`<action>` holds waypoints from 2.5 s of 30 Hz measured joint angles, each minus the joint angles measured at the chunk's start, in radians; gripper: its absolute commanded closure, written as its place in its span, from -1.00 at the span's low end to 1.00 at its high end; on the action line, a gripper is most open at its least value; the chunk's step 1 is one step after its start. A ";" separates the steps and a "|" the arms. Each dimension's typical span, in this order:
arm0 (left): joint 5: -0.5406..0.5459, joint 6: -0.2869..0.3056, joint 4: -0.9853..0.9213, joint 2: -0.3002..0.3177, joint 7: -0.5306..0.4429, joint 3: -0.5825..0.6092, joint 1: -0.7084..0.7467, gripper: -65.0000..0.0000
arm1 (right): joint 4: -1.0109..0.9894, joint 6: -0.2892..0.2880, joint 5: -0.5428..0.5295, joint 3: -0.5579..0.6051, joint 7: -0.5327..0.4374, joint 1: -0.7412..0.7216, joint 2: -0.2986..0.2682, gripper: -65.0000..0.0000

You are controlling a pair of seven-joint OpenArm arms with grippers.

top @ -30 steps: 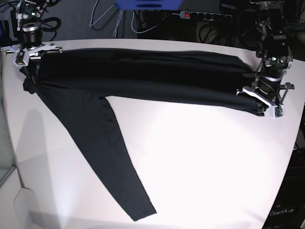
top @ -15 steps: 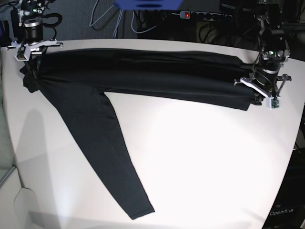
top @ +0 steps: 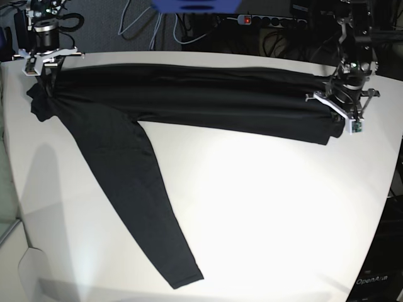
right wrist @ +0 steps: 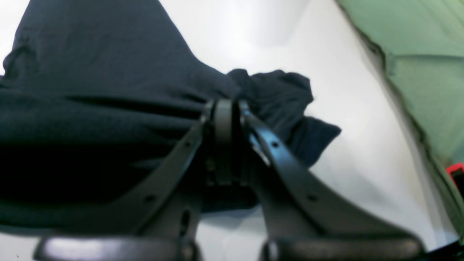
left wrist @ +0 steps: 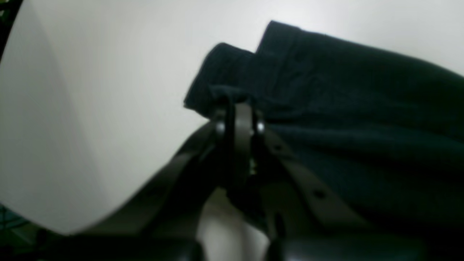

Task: Fold the T-shirt properly
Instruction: 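Open the right gripper and lift it off the folded shirt, then move the right gripper to the hanging sleeve and grasp it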

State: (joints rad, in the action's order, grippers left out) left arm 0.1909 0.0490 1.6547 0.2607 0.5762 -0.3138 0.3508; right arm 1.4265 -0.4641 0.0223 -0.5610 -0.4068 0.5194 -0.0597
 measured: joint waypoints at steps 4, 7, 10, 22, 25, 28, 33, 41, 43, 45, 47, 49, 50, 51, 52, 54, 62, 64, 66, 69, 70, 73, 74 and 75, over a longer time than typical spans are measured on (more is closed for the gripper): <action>0.000 0.000 0.000 0.013 0.000 0.029 -0.003 1.00 | 0.000 0.000 0.000 0.001 -0.002 0.014 0.002 1.00; 0.000 0.000 0.000 0.012 0.000 0.035 -0.005 1.00 | 0.000 0.000 0.000 0.001 -0.001 0.022 0.002 1.00; 0.000 0.000 0.000 0.013 0.000 0.035 -0.005 1.00 | 0.000 0.000 0.000 0.001 -0.001 0.021 0.002 0.99; 0.000 0.000 0.000 0.013 0.000 0.033 -0.006 0.95 | 0.000 0.000 0.000 0.001 0.001 0.021 0.002 0.52; 0.000 0.000 0.000 0.013 0.000 0.033 -0.006 0.67 | 0.000 0.001 0.000 -0.022 0.003 0.018 0.009 0.29; 0.000 0.000 0.000 0.013 -0.005 0.029 -0.005 0.34 | 0.000 0.000 0.000 -0.051 0.002 0.013 0.021 0.15; 0.000 0.000 0.000 0.010 -0.004 0.029 -0.005 0.28 | 0.000 0.000 0.000 -0.060 -0.002 -0.006 0.034 0.12; 0.007 0.000 0.000 0.011 -0.008 0.029 -0.005 0.27 | 0.004 0.001 0.000 -0.150 0.000 -0.059 0.035 0.12; 0.007 0.000 0.000 0.010 -0.008 0.029 -0.005 0.22 | 0.004 0.002 -0.004 -0.184 -0.002 -0.083 0.040 0.11; 0.007 0.000 0.000 0.010 -0.016 0.029 -0.004 0.09 | 0.005 0.001 -0.004 -0.211 -0.002 -0.098 0.051 0.11; 0.008 0.000 0.000 0.006 -0.051 0.029 -0.002 0.01 | 0.004 0.000 -0.002 -0.216 0.002 -0.106 0.060 0.11; 0.007 0.000 0.000 0.005 -0.066 0.029 -0.002 0.01 | 0.004 0.000 -0.002 -0.208 0.002 -0.113 0.059 0.11; 0.007 0.000 0.000 0.005 -0.071 0.029 0.001 0.01 | 0.008 -0.013 -0.001 -0.206 0.003 -0.114 0.055 0.11; 0.007 0.000 0.000 0.005 -0.069 0.029 0.004 0.01 | 0.013 -0.048 0.000 -0.207 0.005 -0.115 0.048 0.11; 0.007 0.000 0.000 0.005 -0.068 0.029 0.006 0.01 | 0.018 -0.097 -0.002 -0.208 0.003 -0.121 0.043 0.11; 0.007 0.000 0.000 0.005 -0.068 0.029 0.006 0.01 | 0.020 -0.163 0.000 -0.218 0.006 -0.168 0.046 0.11; 0.007 0.000 0.000 0.006 -0.067 0.028 0.006 0.01 | 0.021 -0.234 0.067 -0.210 0.277 -0.358 0.023 0.11; 0.007 0.000 -0.001 0.005 -0.063 0.028 0.009 0.01 | 0.021 -0.225 0.130 -0.197 0.349 -0.426 0.023 0.11; 0.007 0.000 -0.001 0.005 -0.061 0.028 0.006 0.01 | 0.020 -0.230 0.139 -0.152 0.396 -0.475 0.022 0.11; 0.008 0.000 -0.001 0.005 -0.060 0.028 0.004 0.01 | 0.020 -0.231 0.145 -0.095 0.444 -0.520 0.022 0.11; 0.007 -0.001 -0.001 0.006 -0.060 0.028 0.006 0.01 | 0.020 -0.234 0.164 -0.076 0.468 -0.529 0.017 0.11; 0.007 -0.004 -0.001 0.005 -0.060 0.028 0.010 0.01 | -0.022 -0.230 0.203 -0.008 0.520 -0.571 0.010 0.11; 0.007 -0.003 -0.001 0.002 -0.060 0.028 0.009 0.01 | -0.053 -0.232 0.228 0.010 0.538 -0.595 0.010 0.11; 0.006 -0.004 -0.001 -0.005 -0.060 0.028 0.008 0.01 | -0.092 -0.236 0.243 0.021 0.541 -0.621 0.013 0.09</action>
State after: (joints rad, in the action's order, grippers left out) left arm 0.1974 0.0452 1.6539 0.2558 0.5163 -0.2859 0.3592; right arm 1.3350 -0.7002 0.2657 -0.5404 0.1341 -0.1013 -0.0471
